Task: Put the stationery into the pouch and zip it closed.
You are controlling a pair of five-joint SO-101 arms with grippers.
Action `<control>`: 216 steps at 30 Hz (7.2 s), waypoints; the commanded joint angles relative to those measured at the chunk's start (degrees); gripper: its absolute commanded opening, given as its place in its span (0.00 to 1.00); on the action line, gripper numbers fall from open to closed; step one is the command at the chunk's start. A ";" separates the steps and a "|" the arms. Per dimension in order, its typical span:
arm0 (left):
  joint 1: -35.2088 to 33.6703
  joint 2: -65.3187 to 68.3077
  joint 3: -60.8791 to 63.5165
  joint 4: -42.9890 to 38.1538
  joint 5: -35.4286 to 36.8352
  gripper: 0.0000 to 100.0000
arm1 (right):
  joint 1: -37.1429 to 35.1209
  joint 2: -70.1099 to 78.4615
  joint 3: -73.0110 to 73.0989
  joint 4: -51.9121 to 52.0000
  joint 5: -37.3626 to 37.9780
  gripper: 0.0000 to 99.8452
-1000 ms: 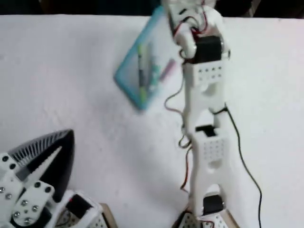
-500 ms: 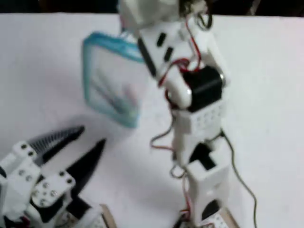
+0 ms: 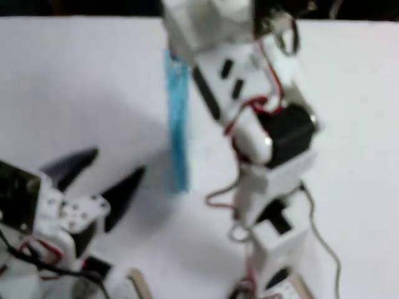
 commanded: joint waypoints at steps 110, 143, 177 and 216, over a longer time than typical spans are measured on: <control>-8.57 -14.37 32.18 -25.14 -15.03 0.26 | -7.87 -18.77 -6.59 35.38 -2.99 0.02; 6.11 -14.11 20.66 -3.43 -16.18 0.26 | -3.21 -23.08 -5.63 37.23 -2.99 0.02; 29.41 -0.48 17.32 -3.52 9.05 0.24 | -2.86 -20.62 -4.31 37.32 -2.81 0.02; 29.76 -0.57 17.58 3.52 -3.96 0.02 | 44.88 20.62 -5.71 14.73 -2.46 0.02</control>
